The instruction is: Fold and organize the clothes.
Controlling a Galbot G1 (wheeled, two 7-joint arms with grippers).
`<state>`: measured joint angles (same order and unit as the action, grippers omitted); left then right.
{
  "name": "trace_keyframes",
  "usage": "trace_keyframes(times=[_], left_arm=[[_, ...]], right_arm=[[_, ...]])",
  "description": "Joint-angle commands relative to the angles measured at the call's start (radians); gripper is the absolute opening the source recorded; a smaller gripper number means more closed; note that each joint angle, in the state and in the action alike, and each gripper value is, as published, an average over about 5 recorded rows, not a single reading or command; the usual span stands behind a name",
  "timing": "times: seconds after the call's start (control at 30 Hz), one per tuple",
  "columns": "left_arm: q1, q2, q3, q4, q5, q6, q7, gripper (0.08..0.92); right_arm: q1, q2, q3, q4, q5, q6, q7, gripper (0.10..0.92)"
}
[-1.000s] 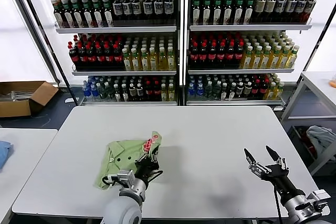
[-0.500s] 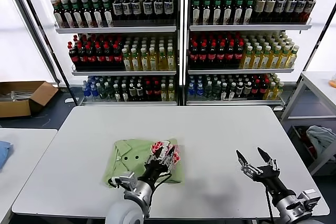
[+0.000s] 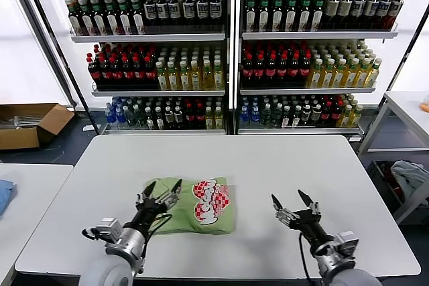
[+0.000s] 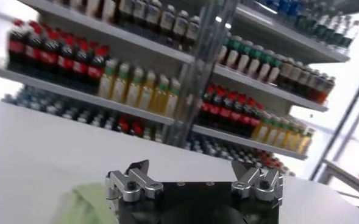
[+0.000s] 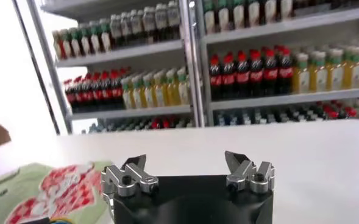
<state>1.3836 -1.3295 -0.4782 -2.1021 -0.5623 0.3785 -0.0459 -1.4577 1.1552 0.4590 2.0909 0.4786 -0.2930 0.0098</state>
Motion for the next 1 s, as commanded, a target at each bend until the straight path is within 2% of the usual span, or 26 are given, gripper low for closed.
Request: trace_keyframes(times=[0.03, 0.37, 0.7, 0.8, 1.0], left_arm=[[0.071, -0.027, -0.14, -0.047, 0.067, -0.004, 0.035, 0.822], [0.103, -0.082, -0.124, -0.068, 0.099, -0.014, 0.04, 0.823], [0.12, -0.111, -0.122, -0.079, 0.108, -0.025, 0.043, 0.823], [0.121, -0.132, -0.115, -0.085, 0.113, -0.024, 0.043, 0.823], [0.122, -0.15, -0.112, -0.086, 0.121, -0.026, 0.044, 0.823]], right_arm=[[0.188, 0.113, -0.321, -0.132, -0.175, -0.115, 0.147, 0.823], [0.259, 0.194, -0.429, -0.208, -0.198, -0.197, 0.15, 0.823], [0.29, 0.262, -0.441, -0.272, -0.119, -0.197, 0.17, 0.814], [0.291, 0.26, -0.441, -0.271, -0.108, -0.195, 0.166, 0.758], [0.288, 0.239, -0.432, -0.255, -0.094, -0.193, 0.155, 0.585]])
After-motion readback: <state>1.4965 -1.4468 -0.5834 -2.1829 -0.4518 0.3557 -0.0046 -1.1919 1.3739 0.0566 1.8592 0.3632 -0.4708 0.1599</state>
